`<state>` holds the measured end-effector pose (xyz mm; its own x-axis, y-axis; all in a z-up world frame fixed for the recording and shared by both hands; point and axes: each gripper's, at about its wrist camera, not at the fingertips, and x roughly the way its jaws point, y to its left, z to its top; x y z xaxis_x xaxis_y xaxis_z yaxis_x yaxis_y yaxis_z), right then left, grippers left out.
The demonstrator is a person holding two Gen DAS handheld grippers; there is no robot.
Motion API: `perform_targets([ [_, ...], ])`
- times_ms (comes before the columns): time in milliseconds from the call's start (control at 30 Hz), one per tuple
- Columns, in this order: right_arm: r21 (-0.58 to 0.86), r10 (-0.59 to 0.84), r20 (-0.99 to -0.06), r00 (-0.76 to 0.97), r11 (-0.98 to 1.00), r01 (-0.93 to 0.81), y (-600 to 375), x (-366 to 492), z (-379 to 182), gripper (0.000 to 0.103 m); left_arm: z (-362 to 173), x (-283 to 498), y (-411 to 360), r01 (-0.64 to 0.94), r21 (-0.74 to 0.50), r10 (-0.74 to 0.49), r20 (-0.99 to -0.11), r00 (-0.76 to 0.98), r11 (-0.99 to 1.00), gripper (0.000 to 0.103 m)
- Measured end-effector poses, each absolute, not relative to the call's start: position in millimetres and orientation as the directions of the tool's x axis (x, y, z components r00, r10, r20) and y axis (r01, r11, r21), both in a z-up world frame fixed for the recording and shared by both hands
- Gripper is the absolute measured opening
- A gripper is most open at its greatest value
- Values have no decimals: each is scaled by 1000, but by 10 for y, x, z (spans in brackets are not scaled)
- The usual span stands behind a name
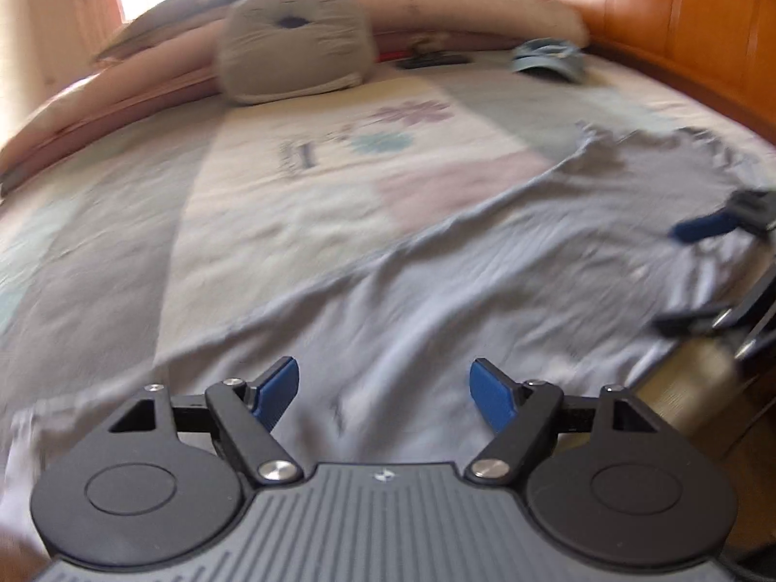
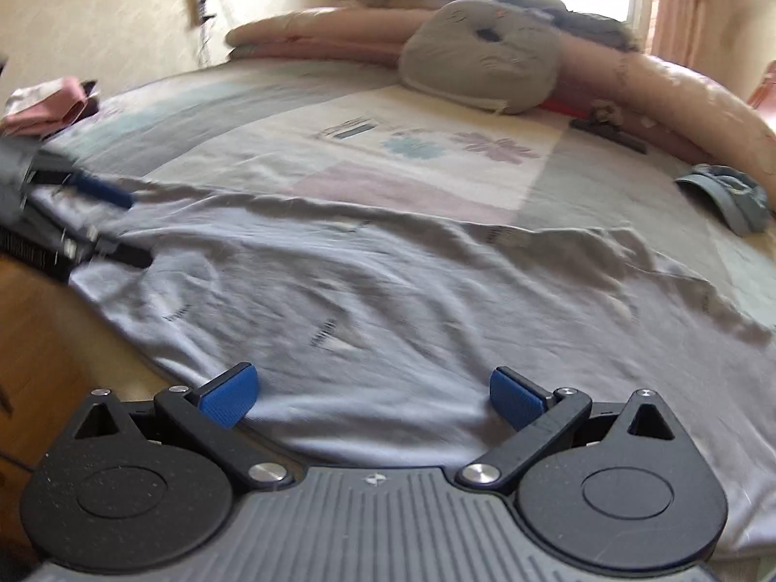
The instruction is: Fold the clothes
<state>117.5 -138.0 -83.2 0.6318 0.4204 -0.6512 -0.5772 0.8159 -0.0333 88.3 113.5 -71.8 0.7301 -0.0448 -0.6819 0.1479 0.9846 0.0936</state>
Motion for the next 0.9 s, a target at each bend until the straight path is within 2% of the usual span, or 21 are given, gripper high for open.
perform_targets([
  [100,-48,427,-613,665,820,-570,-1478,1098,-882,103,-747,790,1134,89,57,-30,-654,756,994,78],
  [233,-47,447,-562,696,823,-567,-1579,1028,-948,103,-666,690,1170,116,18,-83,-596,799,993,79],
  [433,-46,431,-538,724,843,-536,-1597,943,-979,103,-713,864,1539,-8,-130,-72,-600,796,992,79],
  [567,-47,421,-541,728,849,-526,-1612,897,-979,103,-771,974,1666,-144,-59,77,-621,780,988,76],
  [700,-53,430,-538,725,841,-538,-1654,856,-995,103,-698,823,1500,-84,-108,2,-601,799,991,80],
  [833,-51,435,-519,736,844,-534,-1663,829,-1021,103,-806,675,1181,-96,-45,52,-585,810,994,80],
  [900,-53,434,-521,735,843,-535,-1657,837,-1017,103,-880,615,1069,-100,-24,68,-570,819,995,84],
])
